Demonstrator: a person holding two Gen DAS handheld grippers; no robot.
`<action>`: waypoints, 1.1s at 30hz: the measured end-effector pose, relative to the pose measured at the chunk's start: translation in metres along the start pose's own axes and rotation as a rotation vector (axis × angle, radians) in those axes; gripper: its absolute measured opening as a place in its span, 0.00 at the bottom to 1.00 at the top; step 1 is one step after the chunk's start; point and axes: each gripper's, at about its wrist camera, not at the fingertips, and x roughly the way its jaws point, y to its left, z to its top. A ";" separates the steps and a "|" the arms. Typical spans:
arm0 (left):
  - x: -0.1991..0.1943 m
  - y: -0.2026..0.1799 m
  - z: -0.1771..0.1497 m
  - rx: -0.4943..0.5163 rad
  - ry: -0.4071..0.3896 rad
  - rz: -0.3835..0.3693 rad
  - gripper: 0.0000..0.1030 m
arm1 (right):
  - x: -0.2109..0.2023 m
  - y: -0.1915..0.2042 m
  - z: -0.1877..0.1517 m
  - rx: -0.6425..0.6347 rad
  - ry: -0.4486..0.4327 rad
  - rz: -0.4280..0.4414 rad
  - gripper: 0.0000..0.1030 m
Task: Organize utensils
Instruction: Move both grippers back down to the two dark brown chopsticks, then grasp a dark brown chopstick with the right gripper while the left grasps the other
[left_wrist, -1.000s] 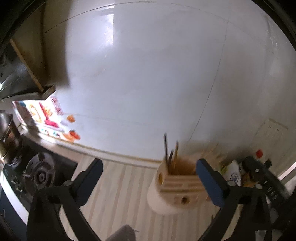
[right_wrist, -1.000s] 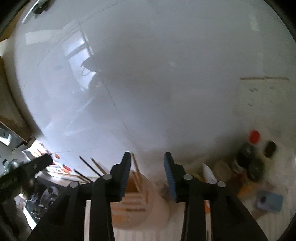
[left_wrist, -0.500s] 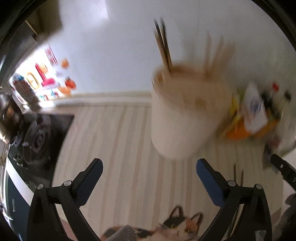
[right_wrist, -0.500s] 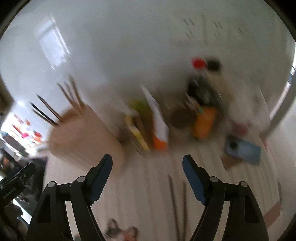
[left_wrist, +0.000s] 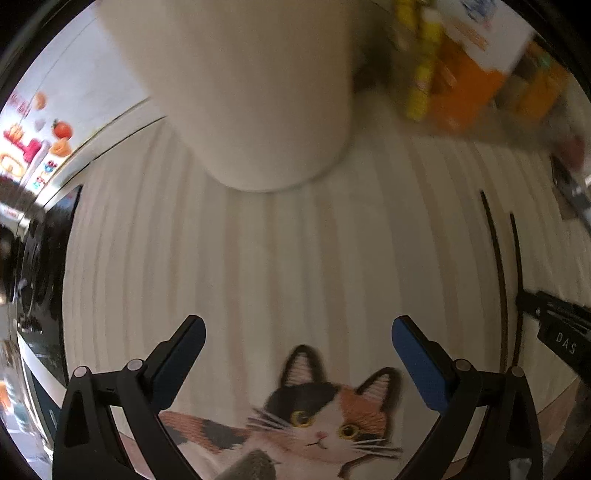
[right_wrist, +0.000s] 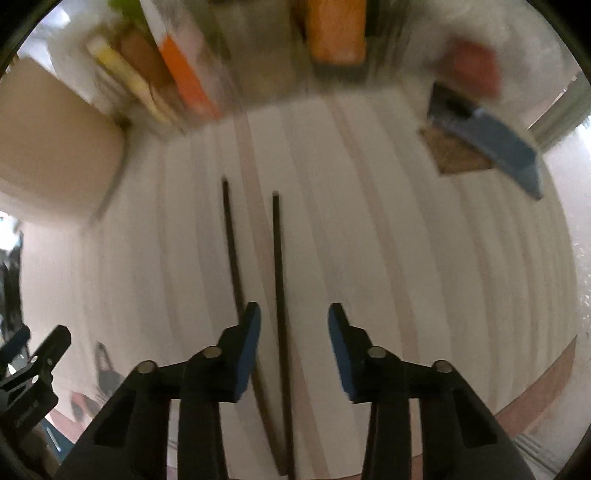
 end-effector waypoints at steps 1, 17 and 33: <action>0.001 -0.007 0.000 0.011 0.002 0.000 1.00 | 0.005 0.001 -0.002 -0.011 0.013 -0.003 0.29; 0.002 -0.145 0.016 0.126 0.085 -0.180 0.72 | 0.010 -0.111 -0.020 0.004 0.052 -0.154 0.06; 0.000 -0.150 0.002 0.155 0.070 -0.129 0.03 | -0.007 -0.134 -0.022 0.077 0.036 -0.109 0.05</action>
